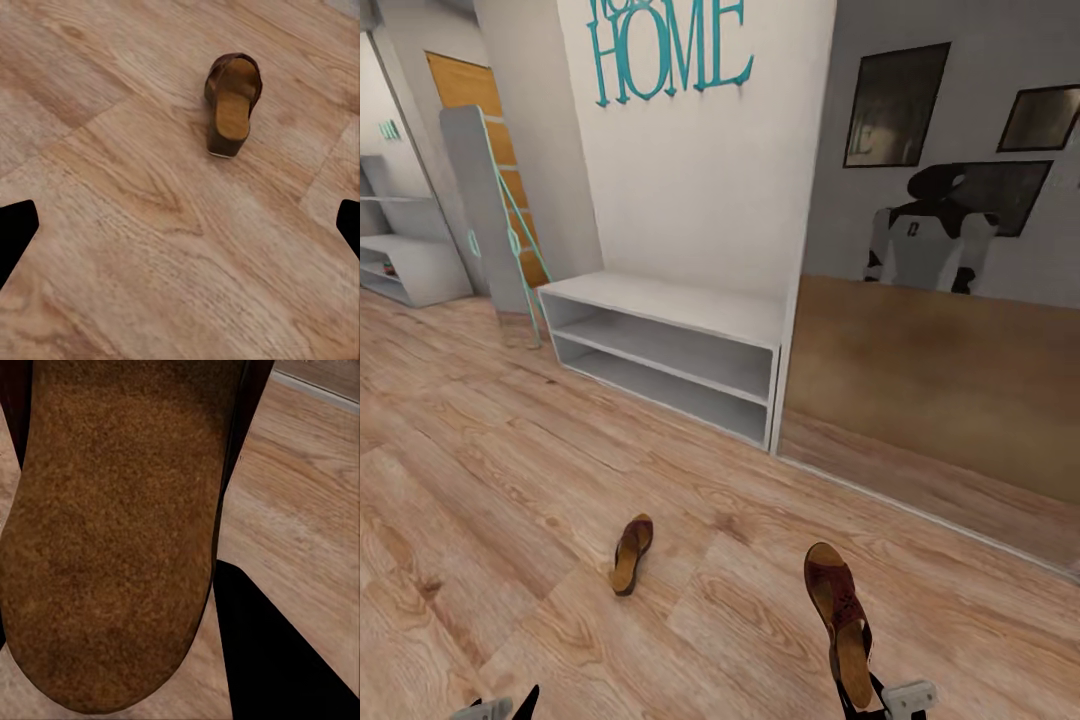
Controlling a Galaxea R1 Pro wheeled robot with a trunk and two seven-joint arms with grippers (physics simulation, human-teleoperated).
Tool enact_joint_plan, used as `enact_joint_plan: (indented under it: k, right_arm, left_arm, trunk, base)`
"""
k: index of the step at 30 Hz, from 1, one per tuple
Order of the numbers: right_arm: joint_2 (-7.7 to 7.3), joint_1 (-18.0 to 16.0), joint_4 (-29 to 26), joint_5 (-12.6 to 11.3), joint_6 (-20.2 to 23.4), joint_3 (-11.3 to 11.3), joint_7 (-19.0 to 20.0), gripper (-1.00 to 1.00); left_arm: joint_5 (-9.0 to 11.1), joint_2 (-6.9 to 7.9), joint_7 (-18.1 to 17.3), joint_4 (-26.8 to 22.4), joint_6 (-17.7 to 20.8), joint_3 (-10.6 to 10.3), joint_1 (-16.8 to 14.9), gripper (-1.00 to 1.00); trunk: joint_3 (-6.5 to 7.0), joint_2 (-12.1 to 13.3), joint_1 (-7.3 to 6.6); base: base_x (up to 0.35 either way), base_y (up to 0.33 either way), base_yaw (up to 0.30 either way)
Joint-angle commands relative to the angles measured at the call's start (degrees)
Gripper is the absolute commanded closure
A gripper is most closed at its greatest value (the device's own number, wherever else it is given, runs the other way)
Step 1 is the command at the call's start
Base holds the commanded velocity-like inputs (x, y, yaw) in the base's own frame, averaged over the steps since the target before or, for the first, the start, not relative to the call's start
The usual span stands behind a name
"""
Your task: Pick up the two gym shoes and the two sandals from the corridor floor and place them onto the hallstand (shoe rack) in the corridor, making sure they are on the rack and not on the floor. Arrange them so the two gym shoes are next to each other and the two sandals are next to each other.
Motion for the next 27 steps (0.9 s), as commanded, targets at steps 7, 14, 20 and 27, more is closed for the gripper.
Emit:
enact_joint_plan:
  k: [7,14,20,27]
  right_arm:
    - [-0.04,-0.03,0.03,-0.64,-0.14,0.14,0.40,1.00]
    - [-0.04,-0.03,0.03,-0.63,-0.14,0.15,0.42,1.00]
    - [-0.04,-0.03,0.03,-0.58,-0.14,0.18,0.48,1.00]
    - [-0.04,-0.03,0.03,-0.56,-0.14,0.20,0.49,1.00]
  left_arm:
    - [0.26,-0.01,-0.44,0.09,-0.04,0.12,-0.05,-1.00]
    - [0.27,-0.01,-0.39,0.09,-0.04,0.14,-0.05,-1.00]
    - [0.26,-0.01,-0.39,0.09,-0.04,0.15,-0.05,-1.00]
    - [0.26,-0.01,-0.40,0.09,-0.04,0.15,-0.05,-1.00]
  trunk:
    - [-0.05,-0.02,0.01]
    - [-0.05,-0.02,0.01]
    - [-0.05,-0.02,0.01]
    - [-0.05,-0.02,0.01]
  base:
    - [0.199,0.186,-0.005]
    - [0.295,0.018,0.000]
    - [0.312,0.072,-0.024]
    - [0.272,0.032,-0.168]
